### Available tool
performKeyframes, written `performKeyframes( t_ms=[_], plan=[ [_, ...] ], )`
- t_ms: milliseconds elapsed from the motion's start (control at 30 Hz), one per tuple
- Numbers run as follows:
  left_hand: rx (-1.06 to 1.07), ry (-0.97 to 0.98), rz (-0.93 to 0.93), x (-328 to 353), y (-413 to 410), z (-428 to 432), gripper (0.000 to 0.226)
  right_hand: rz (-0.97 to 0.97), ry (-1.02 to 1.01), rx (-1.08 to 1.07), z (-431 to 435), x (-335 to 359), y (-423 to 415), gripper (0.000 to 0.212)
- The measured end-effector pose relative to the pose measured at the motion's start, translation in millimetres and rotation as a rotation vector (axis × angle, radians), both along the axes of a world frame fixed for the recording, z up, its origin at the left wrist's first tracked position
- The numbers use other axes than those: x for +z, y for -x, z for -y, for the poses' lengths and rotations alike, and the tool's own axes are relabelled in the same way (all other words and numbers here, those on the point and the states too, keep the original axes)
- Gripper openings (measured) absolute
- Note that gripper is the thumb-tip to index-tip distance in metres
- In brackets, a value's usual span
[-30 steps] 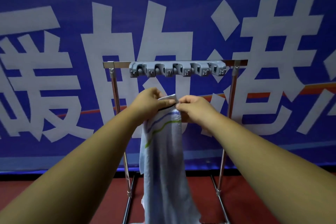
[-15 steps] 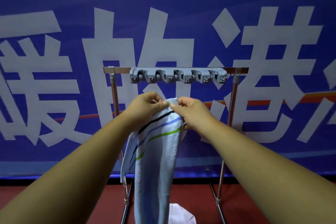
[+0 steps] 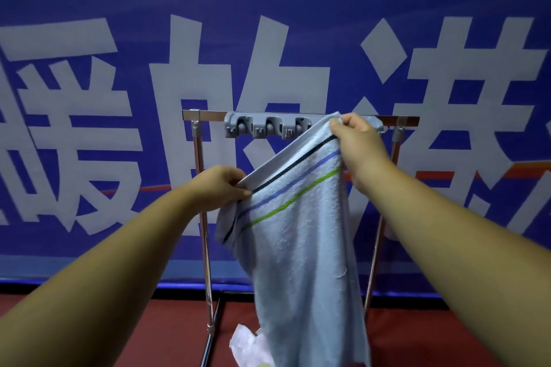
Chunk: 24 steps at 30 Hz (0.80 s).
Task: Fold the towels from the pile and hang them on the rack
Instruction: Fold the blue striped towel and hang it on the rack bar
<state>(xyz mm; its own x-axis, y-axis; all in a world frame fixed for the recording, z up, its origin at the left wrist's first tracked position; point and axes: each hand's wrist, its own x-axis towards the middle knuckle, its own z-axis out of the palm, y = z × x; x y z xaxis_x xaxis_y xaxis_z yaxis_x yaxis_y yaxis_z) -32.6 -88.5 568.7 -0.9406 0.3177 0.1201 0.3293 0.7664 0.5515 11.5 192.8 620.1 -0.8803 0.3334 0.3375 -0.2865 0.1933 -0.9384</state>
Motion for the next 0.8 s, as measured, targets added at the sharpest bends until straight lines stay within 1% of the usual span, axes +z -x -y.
performKeyframes(
  t_ms=[67,167,233,300,367,433,500,533,633,700,800],
  plan=[
    [0.048,0.108,-0.063,1,4,5,0.011,-0.013,0.056,-0.001,-6,10,2,0.017],
    [0.08,0.1,-0.08,11,6,6,0.013,-0.026,0.098,-0.007,-14,23,4,0.013],
    [0.101,0.104,-0.108,20,7,1,0.013,-0.038,0.11,0.028,-17,29,4,0.011],
    [0.142,0.103,-0.154,29,8,-5,0.015,-0.047,0.164,0.14,-17,34,0,0.014],
    [0.173,0.071,-0.184,37,7,-10,0.019,-0.018,0.253,0.317,-15,39,-8,0.022],
    [0.189,0.015,-0.207,45,6,-14,0.021,0.034,0.325,0.464,-12,42,-15,0.027],
    [0.192,-0.073,-0.212,53,3,-18,0.022,0.085,0.357,0.535,-7,41,-21,0.024],
    [0.187,-0.152,-0.182,56,1,-19,0.023,0.1,0.374,0.543,-5,40,-21,0.022],
    [0.15,-0.418,-0.001,66,-9,-22,0.03,0.115,0.395,0.517,4,36,-18,0.019],
    [0.136,-0.475,0.056,70,-12,-23,0.026,0.123,0.405,0.514,10,32,-14,0.018],
    [0.15,-0.494,0.11,71,-12,-22,0.025,0.131,0.422,0.533,14,27,-10,0.019]
  ],
)
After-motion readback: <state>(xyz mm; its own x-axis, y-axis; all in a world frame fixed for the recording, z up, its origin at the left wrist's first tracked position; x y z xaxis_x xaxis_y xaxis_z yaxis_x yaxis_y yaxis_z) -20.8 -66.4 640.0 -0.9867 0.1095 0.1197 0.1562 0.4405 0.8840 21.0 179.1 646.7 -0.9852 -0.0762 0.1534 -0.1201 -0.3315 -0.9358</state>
